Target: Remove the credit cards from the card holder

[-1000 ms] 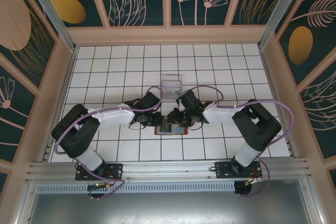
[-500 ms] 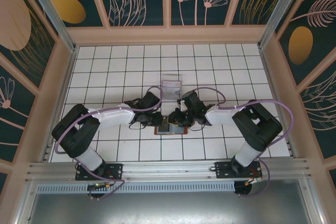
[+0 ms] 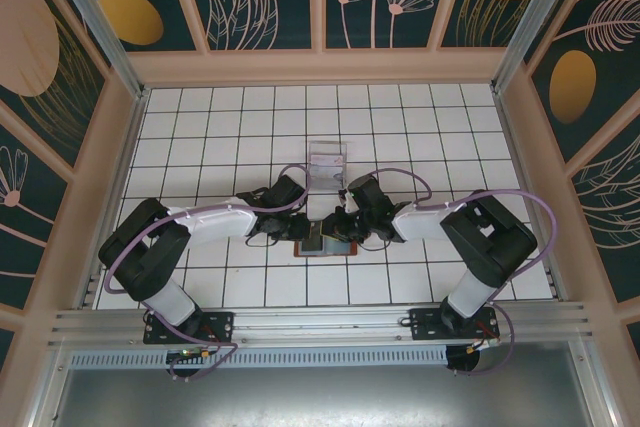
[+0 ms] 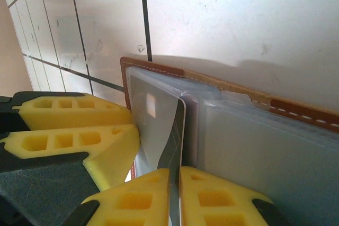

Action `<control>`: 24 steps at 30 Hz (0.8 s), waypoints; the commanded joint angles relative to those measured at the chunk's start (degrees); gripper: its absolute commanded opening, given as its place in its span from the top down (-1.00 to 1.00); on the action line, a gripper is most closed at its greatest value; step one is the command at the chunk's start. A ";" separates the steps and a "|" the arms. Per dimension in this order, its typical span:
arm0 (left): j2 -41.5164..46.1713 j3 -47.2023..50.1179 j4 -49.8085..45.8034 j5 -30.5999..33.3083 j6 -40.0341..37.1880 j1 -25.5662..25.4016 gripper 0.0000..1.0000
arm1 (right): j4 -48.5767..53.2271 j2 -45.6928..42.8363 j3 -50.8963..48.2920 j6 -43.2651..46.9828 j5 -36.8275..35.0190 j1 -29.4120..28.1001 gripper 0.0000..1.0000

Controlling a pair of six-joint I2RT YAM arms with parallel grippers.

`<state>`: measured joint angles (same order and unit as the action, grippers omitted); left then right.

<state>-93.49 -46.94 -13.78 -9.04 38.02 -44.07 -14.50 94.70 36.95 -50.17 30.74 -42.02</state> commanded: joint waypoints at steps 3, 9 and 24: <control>-2.25 0.83 -3.18 1.17 0.82 -0.88 0.53 | -6.80 0.45 -0.10 -0.81 4.03 -0.52 0.84; -2.11 0.71 -3.27 1.32 0.92 -0.92 0.53 | -2.16 -2.81 -1.02 0.51 1.21 0.13 0.99; -2.04 0.88 -3.18 1.30 0.92 -1.01 0.53 | 4.83 -9.25 -3.55 2.54 -1.27 3.26 1.00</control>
<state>-93.80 -47.20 -13.08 -8.75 38.24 -44.80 -10.28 86.41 33.95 -49.12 30.00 -39.29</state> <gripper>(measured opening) 0.235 0.054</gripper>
